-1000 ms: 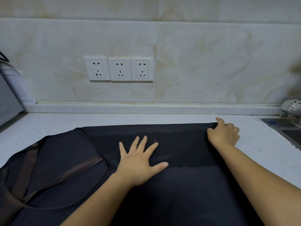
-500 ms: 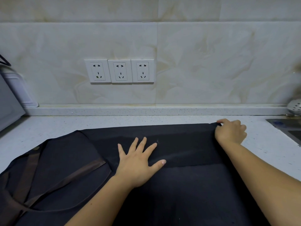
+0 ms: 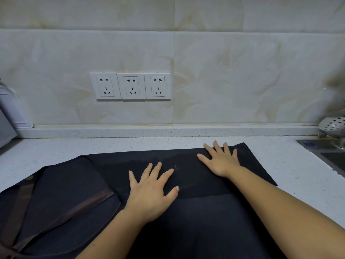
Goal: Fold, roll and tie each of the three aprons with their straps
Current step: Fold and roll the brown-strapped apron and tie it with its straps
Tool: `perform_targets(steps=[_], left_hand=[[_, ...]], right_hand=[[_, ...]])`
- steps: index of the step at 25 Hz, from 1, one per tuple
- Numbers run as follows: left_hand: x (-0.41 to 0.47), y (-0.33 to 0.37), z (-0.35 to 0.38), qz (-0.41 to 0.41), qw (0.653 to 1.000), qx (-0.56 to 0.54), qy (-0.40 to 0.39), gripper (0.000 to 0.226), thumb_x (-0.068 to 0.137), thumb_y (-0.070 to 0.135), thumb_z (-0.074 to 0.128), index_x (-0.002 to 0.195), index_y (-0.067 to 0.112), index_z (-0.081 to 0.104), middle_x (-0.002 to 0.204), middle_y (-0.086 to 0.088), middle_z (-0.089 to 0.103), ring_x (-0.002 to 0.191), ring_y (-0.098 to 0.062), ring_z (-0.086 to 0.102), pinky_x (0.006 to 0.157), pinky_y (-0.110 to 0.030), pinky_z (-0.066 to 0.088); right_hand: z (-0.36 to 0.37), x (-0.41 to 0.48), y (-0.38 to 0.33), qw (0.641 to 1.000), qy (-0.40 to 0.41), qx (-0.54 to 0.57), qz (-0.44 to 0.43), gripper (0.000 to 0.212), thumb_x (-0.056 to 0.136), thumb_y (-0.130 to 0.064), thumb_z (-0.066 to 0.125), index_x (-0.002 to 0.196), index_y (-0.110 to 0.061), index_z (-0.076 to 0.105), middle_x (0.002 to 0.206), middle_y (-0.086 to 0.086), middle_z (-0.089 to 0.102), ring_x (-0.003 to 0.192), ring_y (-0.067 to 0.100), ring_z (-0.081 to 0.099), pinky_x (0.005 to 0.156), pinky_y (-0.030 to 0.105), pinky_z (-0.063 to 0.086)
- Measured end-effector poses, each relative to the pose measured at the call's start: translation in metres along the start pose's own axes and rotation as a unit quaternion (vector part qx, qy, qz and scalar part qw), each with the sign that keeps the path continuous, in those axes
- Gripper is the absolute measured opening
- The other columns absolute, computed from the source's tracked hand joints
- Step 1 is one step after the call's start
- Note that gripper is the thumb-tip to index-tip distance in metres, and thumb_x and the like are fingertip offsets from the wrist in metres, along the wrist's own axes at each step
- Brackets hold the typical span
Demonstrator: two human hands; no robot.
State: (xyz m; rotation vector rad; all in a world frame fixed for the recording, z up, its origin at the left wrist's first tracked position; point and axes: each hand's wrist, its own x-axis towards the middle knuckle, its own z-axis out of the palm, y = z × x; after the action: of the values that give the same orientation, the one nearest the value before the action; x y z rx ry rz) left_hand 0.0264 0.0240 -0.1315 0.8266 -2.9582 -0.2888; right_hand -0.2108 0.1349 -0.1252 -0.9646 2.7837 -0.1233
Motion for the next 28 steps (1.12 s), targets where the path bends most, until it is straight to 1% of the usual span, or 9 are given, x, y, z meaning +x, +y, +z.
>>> perform_targets(steps=[7,11,14,15,17,19,21,25,28], left_hand=[[0.002,-0.003,0.001,-0.018,1.0,0.014,-0.007,0.057,0.095,0.067,0.019,0.149,0.05,0.012,0.163,0.011,0.0,0.149,-0.013,-0.01,0.113,-0.066,-0.009],[0.002,-0.004,0.001,-0.022,1.0,0.011,-0.017,0.056,0.096,0.066,0.016,0.149,0.051,0.01,0.163,0.012,-0.003,0.149,-0.013,-0.013,0.112,-0.066,-0.011],[0.003,-0.005,-0.001,-0.022,0.999,0.01,-0.021,0.057,0.096,0.066,0.017,0.15,0.05,0.01,0.163,0.011,-0.004,0.149,-0.014,-0.014,0.112,-0.065,-0.012],[0.005,-0.003,-0.002,-0.015,1.0,0.007,-0.023,0.057,0.096,0.065,0.017,0.15,0.049,0.011,0.163,0.011,-0.003,0.149,-0.014,-0.014,0.112,-0.065,-0.012],[0.005,-0.006,-0.003,-0.01,1.0,-0.01,-0.021,0.058,0.098,0.062,0.021,0.152,0.043,0.013,0.163,0.011,0.0,0.15,-0.013,-0.01,0.115,-0.061,-0.011],[0.005,-0.014,-0.005,-0.028,0.999,-0.033,0.003,0.056,0.102,0.047,0.026,0.155,0.03,0.015,0.164,0.006,0.005,0.15,-0.012,-0.003,0.12,-0.05,-0.004],[0.007,-0.027,-0.01,-0.077,0.991,-0.101,0.046,0.055,0.104,0.026,0.031,0.155,0.017,0.014,0.164,-0.001,0.007,0.15,-0.014,0.002,0.122,-0.036,0.006],[0.008,-0.039,-0.02,-0.162,0.914,-0.334,0.163,0.064,0.098,0.007,0.04,0.155,0.018,0.011,0.163,0.0,0.005,0.148,-0.018,0.015,0.118,-0.034,0.024],[0.008,-0.041,-0.024,-0.176,0.887,-0.378,0.201,0.063,0.099,0.006,0.039,0.155,0.02,0.014,0.162,0.003,0.007,0.146,-0.015,0.02,0.116,-0.031,0.027]], right_hand=[[0.008,-0.001,0.002,0.998,0.068,0.001,0.006,0.071,0.091,-0.071,0.017,0.153,-0.038,0.01,0.162,0.003,-0.003,0.148,0.033,-0.008,0.117,0.056,-0.005],[-0.006,0.004,0.042,0.996,0.018,0.014,0.084,0.082,0.09,-0.073,0.013,0.155,-0.025,0.003,0.162,0.009,-0.007,0.149,0.026,-0.01,0.119,0.05,-0.003],[-0.012,0.0,0.039,0.988,0.034,-0.015,0.147,0.081,0.093,-0.067,0.011,0.155,-0.015,0.003,0.161,0.014,-0.008,0.148,0.029,-0.01,0.119,0.05,-0.003],[-0.009,-0.006,0.024,0.99,0.05,-0.031,0.131,0.078,0.095,-0.063,0.011,0.155,-0.014,0.004,0.161,0.015,-0.006,0.148,0.03,-0.01,0.119,0.05,-0.003],[0.008,-0.021,-0.032,0.998,0.059,-0.014,0.004,0.067,0.1,-0.054,0.013,0.155,-0.018,0.005,0.162,0.011,-0.005,0.149,0.028,-0.009,0.12,0.048,-0.003],[0.025,-0.038,-0.095,0.99,0.039,0.008,-0.136,0.057,0.102,-0.045,0.014,0.155,-0.024,0.005,0.162,0.005,-0.005,0.149,0.024,-0.01,0.119,0.047,-0.004],[0.033,-0.045,-0.141,0.978,0.019,-0.001,-0.209,0.053,0.103,-0.038,0.014,0.155,-0.027,0.006,0.163,0.001,-0.005,0.149,0.022,-0.01,0.119,0.05,-0.005],[0.034,-0.031,-0.18,0.978,-0.012,-0.005,-0.208,0.056,0.104,-0.04,0.019,0.155,-0.024,0.004,0.162,-0.002,-0.007,0.148,0.023,-0.012,0.117,0.054,-0.008],[0.043,-0.022,-0.199,0.972,-0.006,-0.059,-0.227,0.072,0.098,-0.048,0.037,0.154,-0.028,-0.004,0.162,-0.001,-0.012,0.148,0.026,-0.015,0.115,0.058,-0.007]])
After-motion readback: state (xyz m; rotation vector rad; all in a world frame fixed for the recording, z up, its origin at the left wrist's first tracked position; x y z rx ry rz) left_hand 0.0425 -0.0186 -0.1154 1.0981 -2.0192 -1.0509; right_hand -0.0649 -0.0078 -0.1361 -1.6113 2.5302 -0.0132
